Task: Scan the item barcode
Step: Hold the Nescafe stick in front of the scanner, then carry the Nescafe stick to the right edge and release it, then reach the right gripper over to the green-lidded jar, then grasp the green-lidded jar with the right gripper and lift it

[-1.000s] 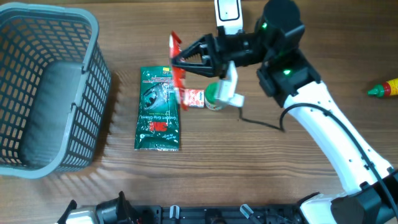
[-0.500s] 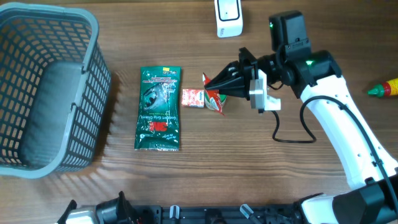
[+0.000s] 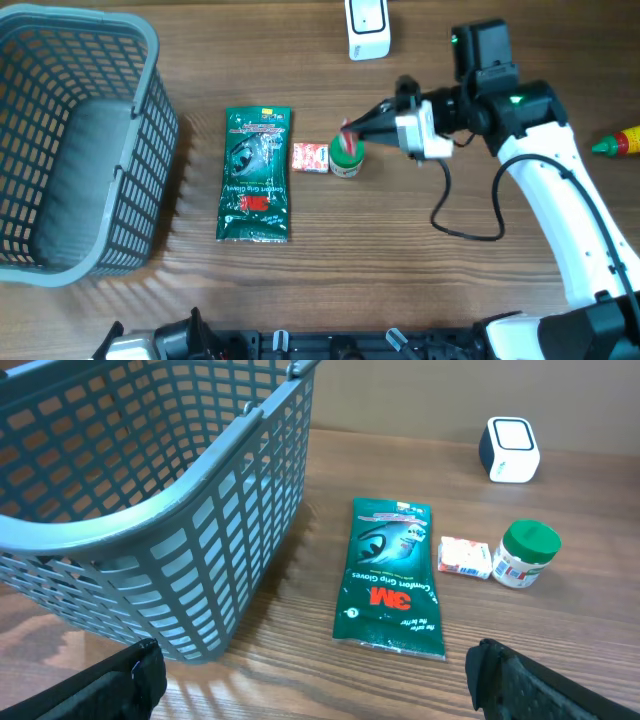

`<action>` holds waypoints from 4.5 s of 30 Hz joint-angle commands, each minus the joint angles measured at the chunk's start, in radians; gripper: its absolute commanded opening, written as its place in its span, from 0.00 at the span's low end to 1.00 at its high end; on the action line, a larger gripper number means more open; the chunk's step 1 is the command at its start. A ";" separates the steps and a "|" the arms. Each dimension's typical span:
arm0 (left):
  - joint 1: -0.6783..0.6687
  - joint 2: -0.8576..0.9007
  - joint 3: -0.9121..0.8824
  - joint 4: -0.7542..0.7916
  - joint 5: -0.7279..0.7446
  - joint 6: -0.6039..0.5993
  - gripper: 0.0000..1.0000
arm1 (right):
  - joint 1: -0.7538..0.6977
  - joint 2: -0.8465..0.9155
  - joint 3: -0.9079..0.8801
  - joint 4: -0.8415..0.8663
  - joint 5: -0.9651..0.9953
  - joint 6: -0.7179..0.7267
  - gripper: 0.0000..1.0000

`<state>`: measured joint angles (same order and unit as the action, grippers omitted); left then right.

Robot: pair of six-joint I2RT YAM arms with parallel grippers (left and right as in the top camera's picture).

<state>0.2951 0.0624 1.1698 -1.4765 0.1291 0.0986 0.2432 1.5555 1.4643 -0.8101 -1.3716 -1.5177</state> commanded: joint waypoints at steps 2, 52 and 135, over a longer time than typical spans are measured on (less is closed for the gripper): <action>0.003 -0.006 -0.001 0.002 0.012 -0.002 1.00 | -0.075 -0.008 0.002 0.045 0.243 0.643 0.04; 0.003 -0.006 -0.001 0.002 0.012 -0.002 1.00 | -0.427 0.737 0.505 0.262 1.041 1.757 0.04; 0.003 -0.006 -0.001 0.002 0.012 -0.002 1.00 | 0.291 0.824 0.457 -0.407 1.222 2.584 0.86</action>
<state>0.2951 0.0624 1.1698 -1.4773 0.1291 0.0986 0.5350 2.3493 1.9312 -1.2198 -0.1665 0.9977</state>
